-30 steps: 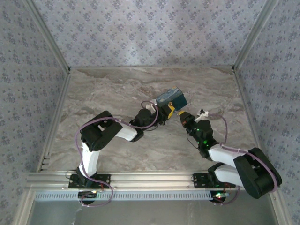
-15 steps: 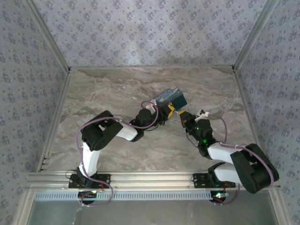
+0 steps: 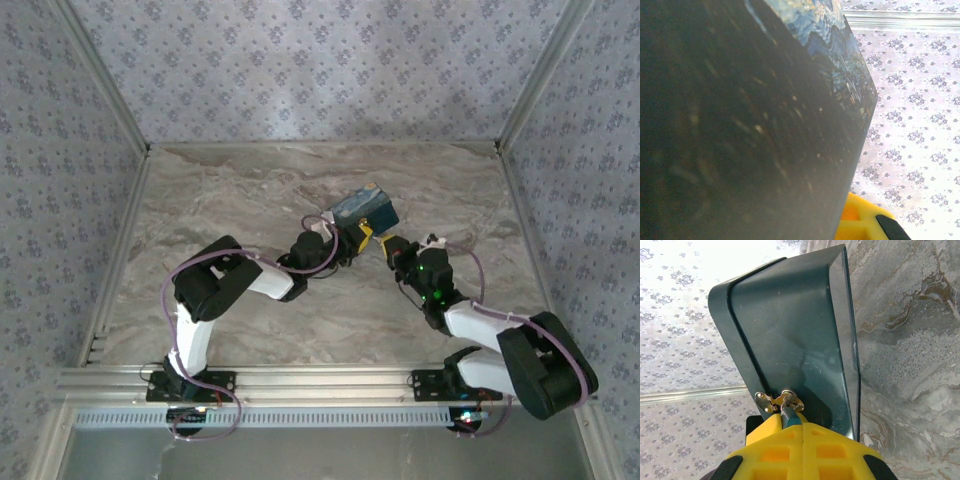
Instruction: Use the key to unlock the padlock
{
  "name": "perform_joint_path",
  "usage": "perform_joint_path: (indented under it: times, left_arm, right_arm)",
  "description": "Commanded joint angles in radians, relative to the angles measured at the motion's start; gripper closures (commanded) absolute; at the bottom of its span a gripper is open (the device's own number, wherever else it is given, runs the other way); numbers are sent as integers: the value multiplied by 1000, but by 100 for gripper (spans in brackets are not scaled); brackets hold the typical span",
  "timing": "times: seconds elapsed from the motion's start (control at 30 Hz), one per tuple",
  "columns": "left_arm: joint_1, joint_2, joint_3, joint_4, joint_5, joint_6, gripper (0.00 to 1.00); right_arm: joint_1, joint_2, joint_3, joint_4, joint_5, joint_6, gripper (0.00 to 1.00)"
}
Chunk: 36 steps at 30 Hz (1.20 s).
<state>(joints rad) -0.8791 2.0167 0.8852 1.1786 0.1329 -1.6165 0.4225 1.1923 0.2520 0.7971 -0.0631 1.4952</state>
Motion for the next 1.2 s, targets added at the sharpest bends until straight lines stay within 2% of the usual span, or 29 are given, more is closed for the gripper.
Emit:
perform_joint_path:
  times: [0.0, 0.2, 0.33, 0.43, 0.73, 0.93, 1.17]
  left_arm:
    - [-41, -26, 20, 51, 107, 30, 100]
    - [-43, -30, 27, 24, 123, 41, 100]
    - [-46, -33, 24, 28, 123, 40, 100]
    - [-46, -37, 27, 24, 126, 42, 100]
    - [-46, -34, 34, 37, 133, 31, 100]
    - [-47, -36, 32, 32, 138, 34, 100]
    - [-60, -43, 47, -15, 164, 56, 100]
  right_arm:
    - [4, -27, 59, -118, -26, -31, 100]
    - [-8, 6, 47, -76, -57, 27, 100]
    - [4, -35, 118, -229, -41, -116, 100]
    - [5, -5, 87, -117, -39, -150, 100]
    - [30, 25, 105, -51, -36, -334, 100]
    - [14, 62, 73, 35, -42, -233, 100]
    - [28, 98, 176, -41, -94, -253, 100]
